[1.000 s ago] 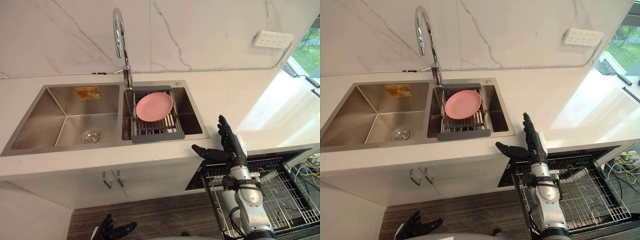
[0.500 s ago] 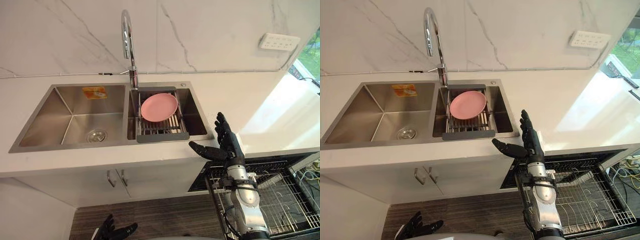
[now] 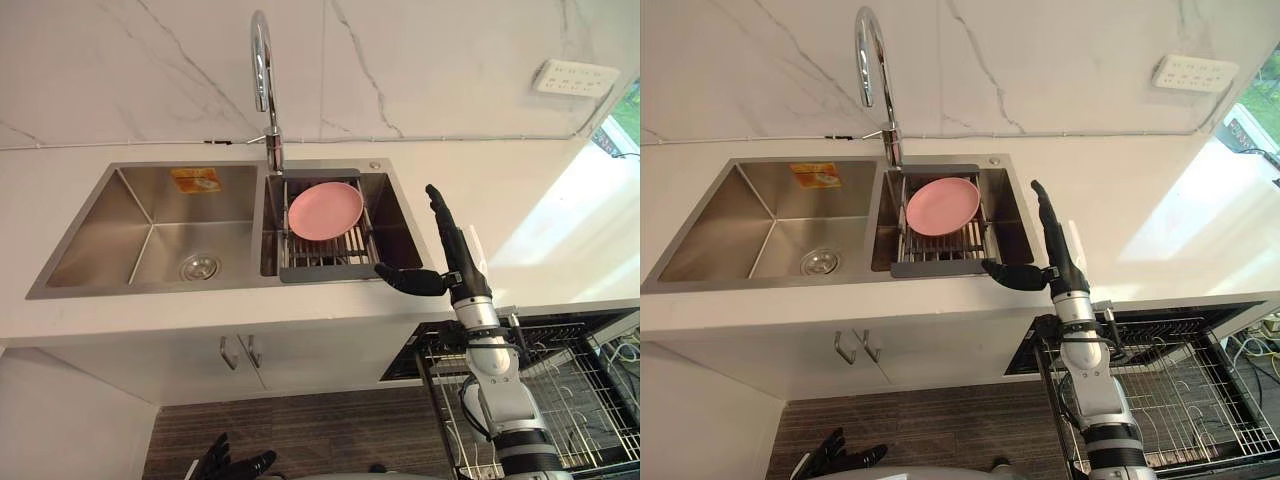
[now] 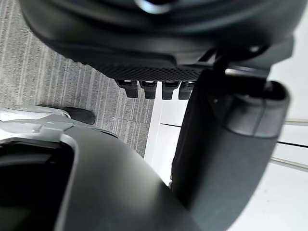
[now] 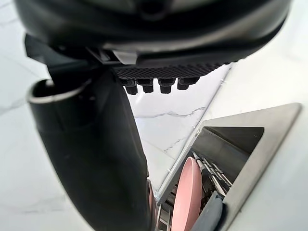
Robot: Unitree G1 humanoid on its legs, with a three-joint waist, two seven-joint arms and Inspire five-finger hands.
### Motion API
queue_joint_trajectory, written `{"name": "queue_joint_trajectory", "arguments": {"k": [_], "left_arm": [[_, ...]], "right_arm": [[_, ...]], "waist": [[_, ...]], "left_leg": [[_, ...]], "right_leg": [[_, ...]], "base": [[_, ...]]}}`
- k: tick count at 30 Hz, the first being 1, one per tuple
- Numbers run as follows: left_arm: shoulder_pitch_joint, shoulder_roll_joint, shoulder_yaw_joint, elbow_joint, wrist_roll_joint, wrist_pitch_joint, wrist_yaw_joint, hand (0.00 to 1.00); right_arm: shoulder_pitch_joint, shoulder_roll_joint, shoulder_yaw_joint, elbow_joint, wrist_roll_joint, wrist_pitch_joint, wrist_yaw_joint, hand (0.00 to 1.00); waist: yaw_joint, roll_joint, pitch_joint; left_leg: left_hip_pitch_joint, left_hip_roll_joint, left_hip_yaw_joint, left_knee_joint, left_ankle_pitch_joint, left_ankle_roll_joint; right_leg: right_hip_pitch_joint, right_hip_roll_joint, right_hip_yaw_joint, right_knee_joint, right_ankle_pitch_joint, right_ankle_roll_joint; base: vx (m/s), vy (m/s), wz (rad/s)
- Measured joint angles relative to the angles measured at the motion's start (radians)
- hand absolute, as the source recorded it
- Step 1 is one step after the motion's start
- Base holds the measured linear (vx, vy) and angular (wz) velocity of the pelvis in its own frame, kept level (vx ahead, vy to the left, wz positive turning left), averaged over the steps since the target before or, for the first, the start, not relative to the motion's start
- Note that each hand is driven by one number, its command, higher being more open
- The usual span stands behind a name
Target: Walk over to the sink, pick up the cup, carry it to the dishwasher, place the cup inside the dishwasher, then close the dishwasher door
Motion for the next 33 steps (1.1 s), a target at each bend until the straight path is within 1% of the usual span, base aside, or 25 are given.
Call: {"name": "queue_joint_trajectory", "arguments": {"k": [2, 4, 6, 9, 15, 18, 22, 23, 28, 30, 33], "left_arm": [[0.0, 0.002, 0.0, -0.005, 0.001, 0.007, -0.003, 1.0], [0.0, 0.005, 0.0, -0.014, 0.018, 0.011, -0.006, 1.0], [0.0, 0.008, 0.0, -0.025, 0.019, 0.016, -0.007, 1.0], [-0.001, 0.013, -0.001, -0.041, 0.02, 0.021, -0.012, 1.0], [-0.001, 0.015, -0.006, -0.054, 0.021, 0.035, -0.012, 1.0], [0.0, 0.016, -0.006, -0.064, 0.021, 0.046, -0.014, 1.0], [-0.001, 0.016, -0.007, -0.078, 0.02, 0.049, -0.017, 1.0], [-0.001, 0.016, -0.007, -0.08, 0.02, 0.049, -0.017, 1.0], [-0.001, 0.016, -0.007, -0.099, 0.02, 0.051, -0.023, 1.0], [-0.001, 0.016, -0.007, -0.107, 0.02, 0.052, -0.027, 1.0], [-0.003, 0.016, -0.008, -0.108, 0.019, 0.052, -0.03, 1.0]], "right_arm": [[-0.022, -0.011, 0.006, 0.011, -0.058, 0.01, -0.01, 1.0], [-0.059, -0.031, 0.032, 0.034, -0.1, 0.019, -0.023, 1.0], [-0.109, -0.038, 0.057, 0.074, -0.144, 0.03, -0.032, 1.0], [-0.165, -0.05, 0.086, 0.136, -0.181, 0.048, -0.043, 1.0], [-0.246, -0.071, 0.114, 0.201, -0.248, 0.081, -0.073, 1.0], [-0.303, -0.078, 0.124, 0.254, -0.296, 0.123, -0.097, 1.0], [-0.365, -0.084, 0.125, 0.34, -0.335, 0.215, -0.144, 1.0], [-0.368, -0.084, 0.125, 0.344, -0.335, 0.22, -0.147, 1.0], [-0.418, -0.107, 0.124, 0.407, -0.358, 0.292, -0.184, 1.0], [-0.44, -0.107, 0.124, 0.45, -0.373, 0.322, -0.199, 1.0], [-0.478, -0.107, 0.124, 0.497, -0.373, 0.344, -0.226, 1.0]], "waist": [[0.007, -0.002, 0.002], [0.008, -0.004, 0.004], [0.014, -0.011, 0.012], [0.036, -0.017, 0.017], [0.04, -0.018, 0.018], [0.043, -0.019, 0.019], [0.052, -0.019, 0.025], [0.053, -0.019, 0.026], [0.054, -0.019, 0.044], [0.064, -0.019, 0.046], [0.068, -0.022, 0.051]], "left_leg": [[-0.002, -0.001, -0.006, -0.003, 0.002, 0.0], [-0.007, -0.004, -0.015, -0.006, 0.006, 0.001], [-0.007, -0.003, -0.022, -0.012, 0.015, -0.001], [-0.009, -0.002, -0.026, -0.012, 0.016, -0.002], [-0.025, 0.0, -0.044, -0.019, 0.02, 0.0], [-0.031, 0.001, -0.05, -0.034, 0.036, -0.001], [-0.052, 0.001, -0.057, -0.031, 0.045, 0.003], [-0.052, 0.001, -0.058, -0.031, 0.045, 0.003], [-0.074, 0.001, -0.074, -0.032, 0.057, 0.012], [-0.078, 0.0, -0.077, -0.032, 0.058, 0.011], [-0.095, -0.003, -0.079, -0.031, 0.061, 0.012]], "right_leg": [[0.0, -0.001, -0.008, 0.0, 0.0, 0.001], [0.0, -0.003, -0.014, 0.0, -0.001, 0.001], [0.0, -0.003, -0.021, 0.0, 0.0, 0.001], [-0.001, -0.002, -0.024, 0.0, 0.001, 0.004], [-0.014, -0.003, -0.038, 0.011, 0.004, 0.007], [-0.03, -0.002, -0.041, 0.019, 0.006, 0.007], [-0.049, -0.002, -0.042, 0.019, 0.032, 0.008], [-0.049, -0.002, -0.042, 0.019, 0.033, 0.008], [-0.064, -0.001, -0.042, 0.019, 0.064, 0.003], [-0.068, -0.001, -0.04, 0.019, 0.072, 0.001], [-0.082, -0.004, -0.04, 0.019, 0.073, 0.0]], "base": [[-0.02, -0.017, 0.1], [-0.01, -0.012, 0.14], [-0.01, -0.014, 0.11], [-0.02, -0.016, 0.05], [-0.02, -0.014, 0.08], [-0.02, -0.014, 0.06], [-0.04, -0.002, 0.04], [-0.04, 0.006, 0.05], [-0.05, 0.01, 0.09], [-0.04, 0.004, 0.04], [-0.04, -0.005, 0.01]]}}
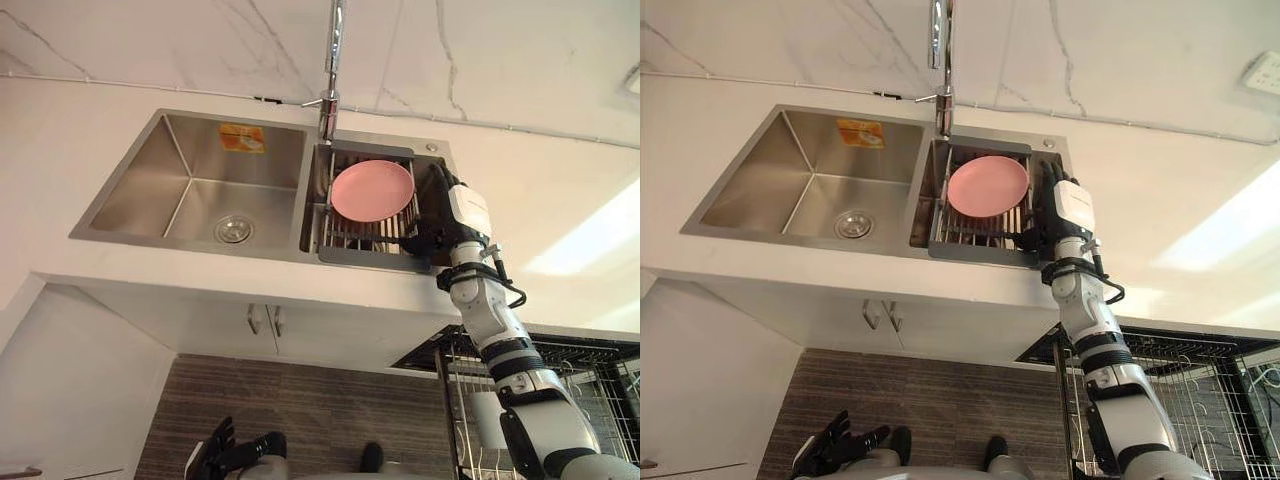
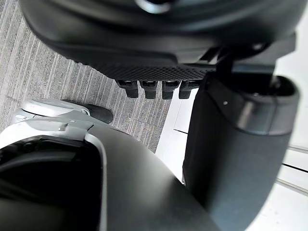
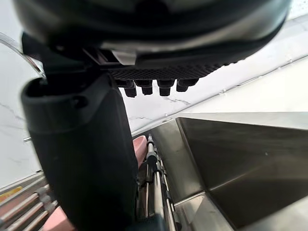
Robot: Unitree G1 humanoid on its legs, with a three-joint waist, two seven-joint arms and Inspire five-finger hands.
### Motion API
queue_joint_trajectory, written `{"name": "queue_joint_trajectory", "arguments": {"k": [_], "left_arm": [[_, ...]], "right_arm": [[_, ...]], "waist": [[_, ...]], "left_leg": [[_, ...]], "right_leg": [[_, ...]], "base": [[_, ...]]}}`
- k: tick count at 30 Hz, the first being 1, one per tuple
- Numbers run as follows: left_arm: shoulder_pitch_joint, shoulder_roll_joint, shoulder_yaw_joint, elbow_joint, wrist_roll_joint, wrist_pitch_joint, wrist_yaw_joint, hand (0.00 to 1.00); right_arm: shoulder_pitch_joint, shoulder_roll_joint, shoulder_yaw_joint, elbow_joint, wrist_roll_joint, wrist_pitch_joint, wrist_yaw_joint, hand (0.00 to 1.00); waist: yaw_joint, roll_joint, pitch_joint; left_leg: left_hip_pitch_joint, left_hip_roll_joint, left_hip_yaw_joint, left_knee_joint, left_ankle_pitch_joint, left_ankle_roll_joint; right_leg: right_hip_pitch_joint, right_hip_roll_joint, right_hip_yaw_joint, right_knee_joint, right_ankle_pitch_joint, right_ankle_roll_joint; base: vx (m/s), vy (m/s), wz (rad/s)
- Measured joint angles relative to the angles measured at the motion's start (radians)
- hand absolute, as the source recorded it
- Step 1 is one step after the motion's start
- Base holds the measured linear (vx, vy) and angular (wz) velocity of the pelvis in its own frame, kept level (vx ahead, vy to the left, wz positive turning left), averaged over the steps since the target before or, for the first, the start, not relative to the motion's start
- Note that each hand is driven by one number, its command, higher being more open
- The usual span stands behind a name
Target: Walk over to the sink, pick up the cup, carry it to the dishwasher, place the cup inside the dishwasher, then close the dishwasher door
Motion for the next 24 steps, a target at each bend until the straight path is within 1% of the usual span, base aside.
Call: {"name": "queue_joint_trajectory", "arguments": {"k": [8, 10, 12, 13, 15, 20, 24], "left_arm": [[-0.021, 0.002, 0.0, -0.023, -0.002, 0.0, -0.006, 1.0], [-0.027, 0.004, 0.0, -0.025, -0.002, 0.0, -0.007, 1.0], [-0.03, 0.007, 0.0, -0.032, -0.003, 0.0, -0.011, 1.0], [-0.03, 0.007, 0.0, -0.037, -0.004, 0.0, -0.014, 1.0], [-0.033, 0.008, 0.0, -0.04, -0.007, -0.002, -0.019, 1.0], [-0.047, 0.009, 0.0, -0.042, -0.022, -0.007, -0.036, 1.0], [-0.079, 0.015, 0.0, -0.042, -0.023, -0.011, -0.045, 1.0]], "right_arm": [[-0.09, -0.005, 0.0, 0.068, 0.001, 0.05, -0.052, 1.0], [-0.118, -0.008, 0.0, 0.099, 0.002, 0.06, -0.06, 1.0], [-0.147, -0.012, 0.0, 0.121, 0.003, 0.07, -0.063, 1.0], [-0.169, -0.017, 0.0, 0.141, 0.008, 0.081, -0.067, 1.0], [-0.189, -0.022, 0.0, 0.153, 0.019, 0.091, -0.068, 1.0], [-0.262, -0.056, 0.0, 0.184, 0.04, 0.103, -0.093, 1.0], [-0.328, -0.086, 0.002, 0.201, 0.061, 0.103, -0.105, 1.0]], "waist": [[0.015, -0.002, 0.051], [0.019, -0.006, 0.062], [0.023, -0.011, 0.066], [0.024, -0.01, 0.069], [0.025, -0.011, 0.079], [0.027, -0.01, 0.105], [0.035, -0.012, 0.142]], "left_leg": [[-0.03, 0.009, -0.01, -0.001, 0.006, 0.006], [-0.035, 0.01, -0.014, -0.001, 0.008, 0.008], [-0.048, 0.01, -0.016, -0.002, 0.014, 0.005], [-0.062, 0.011, -0.023, 0.0, 0.022, 0.0], [-0.069, 0.011, -0.027, 0.001, 0.027, 0.0], [-0.108, 0.005, -0.036, 0.018, 0.038, 0.009], [-0.134, -0.001, -0.051, 0.031, 0.038, 0.008]], "right_leg": [[-0.017, 0.009, 0.0, -0.01, 0.0, 0.0], [-0.02, 0.01, 0.0, -0.01, 0.0, 0.0], [-0.034, 0.01, 0.0, -0.009, 0.002, -0.002], [-0.044, 0.011, -0.003, -0.009, 0.01, -0.004], [-0.05, 0.011, -0.003, -0.009, 0.017, -0.004], [-0.074, 0.006, -0.003, -0.018, 0.051, -0.007], [-0.085, 0.001, -0.003, -0.024, 0.054, -0.009]], "base": [[-0.03, -0.016, 0.02], [-0.02, -0.017, 0.06], [-0.01, -0.016, 0.06], [0.01, -0.007, 0.09], [0.01, -0.002, 0.08], [0.0, 0.011, 0.03], [-0.02, 0.018, 0.12]]}}
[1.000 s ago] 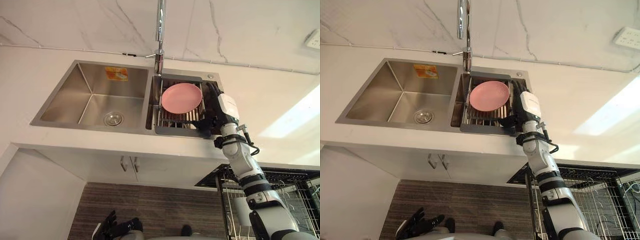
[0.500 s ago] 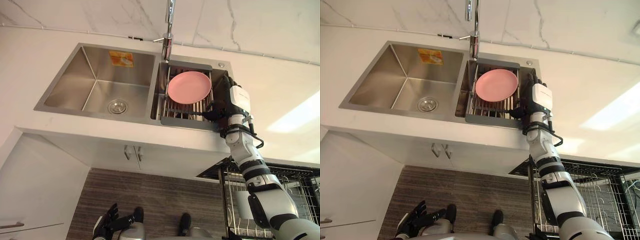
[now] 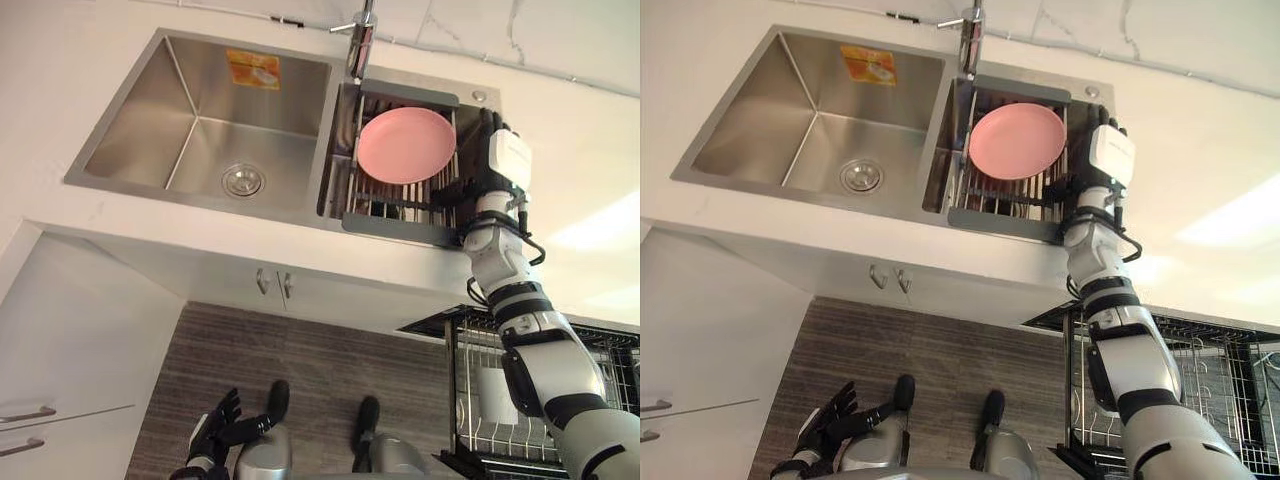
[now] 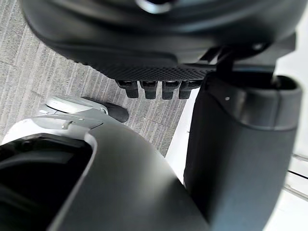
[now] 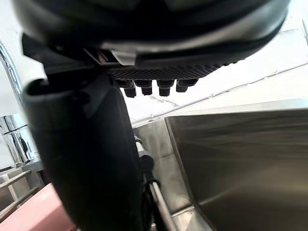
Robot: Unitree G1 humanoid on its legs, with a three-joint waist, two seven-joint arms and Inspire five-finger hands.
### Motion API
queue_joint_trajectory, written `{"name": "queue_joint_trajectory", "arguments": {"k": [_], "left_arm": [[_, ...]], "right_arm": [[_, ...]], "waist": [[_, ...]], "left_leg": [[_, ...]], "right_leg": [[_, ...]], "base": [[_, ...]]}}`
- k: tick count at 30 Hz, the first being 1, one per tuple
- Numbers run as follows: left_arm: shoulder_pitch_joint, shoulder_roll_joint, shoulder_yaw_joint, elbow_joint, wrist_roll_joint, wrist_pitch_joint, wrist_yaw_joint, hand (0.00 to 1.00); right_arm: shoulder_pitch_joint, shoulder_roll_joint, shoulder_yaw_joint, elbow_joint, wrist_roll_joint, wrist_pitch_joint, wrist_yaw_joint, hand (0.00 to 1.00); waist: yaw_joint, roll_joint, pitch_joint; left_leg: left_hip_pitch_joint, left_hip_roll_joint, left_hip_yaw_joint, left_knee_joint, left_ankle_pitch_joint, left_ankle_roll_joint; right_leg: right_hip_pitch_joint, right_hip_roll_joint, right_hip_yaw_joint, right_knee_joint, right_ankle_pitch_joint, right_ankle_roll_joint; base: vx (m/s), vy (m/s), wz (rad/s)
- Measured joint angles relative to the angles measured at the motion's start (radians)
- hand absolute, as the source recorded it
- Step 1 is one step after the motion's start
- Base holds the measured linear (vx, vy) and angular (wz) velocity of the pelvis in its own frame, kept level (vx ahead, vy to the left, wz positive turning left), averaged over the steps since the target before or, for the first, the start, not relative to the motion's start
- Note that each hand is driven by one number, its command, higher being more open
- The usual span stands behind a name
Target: Walk over to the sink, pick up the cup, carry it to the dishwasher, place the cup inside the dishwasher, then close the dishwasher door
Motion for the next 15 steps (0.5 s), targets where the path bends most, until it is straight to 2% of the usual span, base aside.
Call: {"name": "queue_joint_trajectory", "arguments": {"k": [3, 9, 10, 13, 15], "left_arm": [[-0.029, 0.0, 0.0, -0.001, 0.0, 0.0, 0.0, 1.0], [-0.044, 0.002, 0.0, -0.002, -0.002, 0.0, -0.001, 1.0], [-0.053, 0.002, 0.0, -0.001, -0.004, 0.0, -0.001, 1.0], [-0.08, 0.005, 0.0, 0.002, -0.02, 0.0, -0.001, 1.0], [-0.085, 0.004, 0.0, 0.003, -0.021, 0.0, -0.001, 1.0]], "right_arm": [[-0.067, -0.037, 0.028, 0.008, 0.001, 0.0, -0.004, 1.0], [-0.099, -0.06, 0.049, 0.009, 0.022, -0.001, -0.004, 1.0], [-0.124, -0.07, 0.049, 0.009, 0.028, -0.001, -0.004, 1.0], [-0.18, -0.101, 0.068, 0.01, 0.031, -0.006, -0.015, 1.0], [-0.189, -0.101, 0.069, 0.01, 0.033, -0.015, -0.017, 1.0]], "waist": [[0.02, 0.0, 0.019], [0.024, 0.003, 0.029], [0.024, 0.007, 0.046], [0.029, 0.005, 0.073], [0.03, 0.007, 0.074]], "left_leg": [[-0.03, 0.008, -0.006, 0.014, -0.002, 0.001], [-0.065, 0.021, -0.011, 0.042, -0.013, -0.01], [-0.071, 0.024, -0.013, 0.049, -0.017, -0.007], [-0.111, 0.026, -0.018, 0.069, -0.02, -0.004], [-0.122, 0.028, -0.017, 0.073, -0.017, -0.008]], "right_leg": [[-0.014, 0.009, 0.004, -0.014, 0.001, -0.001], [-0.019, 0.025, 0.007, -0.034, 0.001, -0.001], [-0.019, 0.027, 0.007, -0.035, 0.0, -0.002], [-0.042, 0.03, 0.005, -0.039, -0.021, -0.028], [-0.05, 0.03, 0.005, -0.04, -0.027, -0.031]], "base": [[-0.01, -0.024, 0.07], [0.0, -0.044, 0.0], [-0.03, -0.031, 0.05], [-0.07, -0.054, 0.05], [-0.04, -0.055, -0.01]]}}
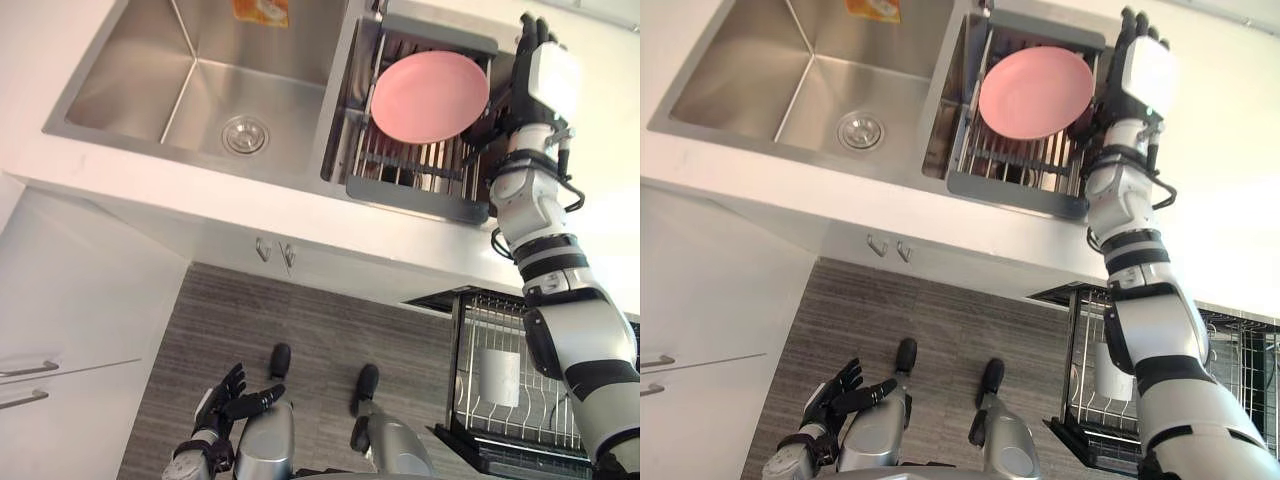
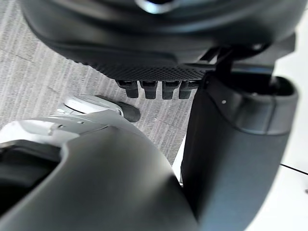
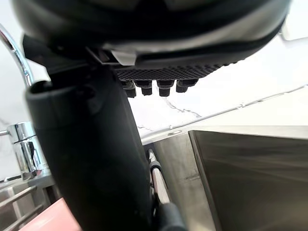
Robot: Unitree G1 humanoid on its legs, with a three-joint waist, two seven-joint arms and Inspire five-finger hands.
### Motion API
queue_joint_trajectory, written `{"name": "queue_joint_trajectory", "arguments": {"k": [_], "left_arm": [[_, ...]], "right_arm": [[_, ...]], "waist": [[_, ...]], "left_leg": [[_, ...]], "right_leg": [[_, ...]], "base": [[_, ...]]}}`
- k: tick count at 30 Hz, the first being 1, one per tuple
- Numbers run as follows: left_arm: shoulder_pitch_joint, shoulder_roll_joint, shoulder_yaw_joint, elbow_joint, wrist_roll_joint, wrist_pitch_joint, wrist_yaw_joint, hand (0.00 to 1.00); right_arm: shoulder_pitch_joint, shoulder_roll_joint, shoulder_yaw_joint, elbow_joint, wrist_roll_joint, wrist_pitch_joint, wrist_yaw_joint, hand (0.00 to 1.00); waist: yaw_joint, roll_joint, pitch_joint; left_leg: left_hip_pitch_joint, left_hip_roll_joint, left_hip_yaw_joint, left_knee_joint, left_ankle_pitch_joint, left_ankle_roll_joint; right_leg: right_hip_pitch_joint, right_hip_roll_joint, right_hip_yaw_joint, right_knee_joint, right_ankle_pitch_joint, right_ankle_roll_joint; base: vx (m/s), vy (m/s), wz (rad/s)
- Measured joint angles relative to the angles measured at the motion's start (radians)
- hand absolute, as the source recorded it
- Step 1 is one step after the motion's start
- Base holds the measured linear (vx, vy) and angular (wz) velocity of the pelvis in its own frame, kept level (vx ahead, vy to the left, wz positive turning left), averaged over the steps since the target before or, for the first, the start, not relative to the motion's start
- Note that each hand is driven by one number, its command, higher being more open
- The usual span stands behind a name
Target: Walk over to the sink, pick up the cup, carry it to the dishwasher, place the cup inside the dishwasher, then close the dishwasher door
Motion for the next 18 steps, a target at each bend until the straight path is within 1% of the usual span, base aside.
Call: {"name": "queue_joint_trajectory", "arguments": {"k": [3, 7, 10, 12, 13, 15, 18], "left_arm": [[-0.011, 0.002, -0.002, 0.0, 0.0, -0.002, -0.001, 1.0], [-0.019, 0.005, -0.01, 0.003, -0.008, -0.003, -0.001, 1.0], [-0.026, 0.009, -0.015, 0.004, -0.009, -0.004, -0.001, 1.0], [-0.033, 0.011, -0.021, 0.004, -0.009, -0.004, -0.001, 1.0], [-0.033, 0.012, -0.021, 0.004, -0.009, -0.004, -0.001, 1.0], [-0.038, 0.015, -0.026, 0.004, -0.009, -0.004, -0.001, 1.0], [-0.043, 0.016, -0.028, 0.011, -0.009, -0.004, -0.001, 1.0]], "right_arm": [[-0.008, 0.0, 0.0, 0.0, 0.008, -0.022, 0.0, 1.0], [-0.009, -0.009, 0.008, 0.002, 0.007, -0.054, 0.017, 1.0], [-0.009, -0.044, 0.058, 0.002, 0.004, -0.109, 0.09, 1.0], [-0.009, -0.047, 0.105, -0.006, 0.003, -0.18, 0.155, 1.0], [-0.009, -0.048, 0.119, -0.013, 0.0, -0.191, 0.165, 1.0], [-0.009, -0.083, 0.14, -0.021, -0.006, -0.234, 0.201, 1.0], [-0.009, -0.093, 0.164, -0.021, -0.006, -0.272, 0.209, 1.0]], "waist": [[0.004, 0.001, 0.011], [0.003, 0.001, 0.012], [0.001, 0.001, 0.012], [0.001, 0.001, 0.013], [0.0, 0.001, 0.013], [0.0, 0.0, 0.013], [0.0, 0.0, 0.013]], "left_leg": [[-0.006, 0.016, -0.004, 0.004, 0.005, -0.012], [-0.016, 0.022, -0.011, 0.01, 0.009, -0.021], [-0.021, 0.023, -0.011, 0.012, 0.011, -0.025], [-0.026, 0.025, -0.012, 0.017, 0.014, -0.027], [-0.026, 0.025, -0.012, 0.018, 0.014, -0.028], [-0.027, 0.025, -0.013, 0.019, 0.013, -0.029], [-0.027, 0.027, -0.013, 0.018, 0.011, -0.03]], "right_leg": [[-0.001, 0.018, -0.009, 0.0, -0.001, -0.001], [-0.005, 0.024, -0.018, -0.002, -0.001, -0.002], [-0.008, 0.024, -0.018, -0.002, -0.001, -0.002], [-0.013, 0.026, -0.019, -0.002, -0.001, -0.003], [-0.013, 0.026, -0.019, -0.002, -0.001, -0.002], [-0.012, 0.027, -0.019, -0.002, -0.001, -0.003], [-0.013, 0.029, -0.019, -0.002, -0.001, -0.003]], "base": [[-0.03, -0.064, 0.01], [0.0, -0.03, 0.04], [0.0, 0.0, 0.0], [0.0, 0.0, 0.0], [0.0, 0.0, 0.0], [0.0, 0.0, 0.0], [0.0, 0.0, 0.0]]}}
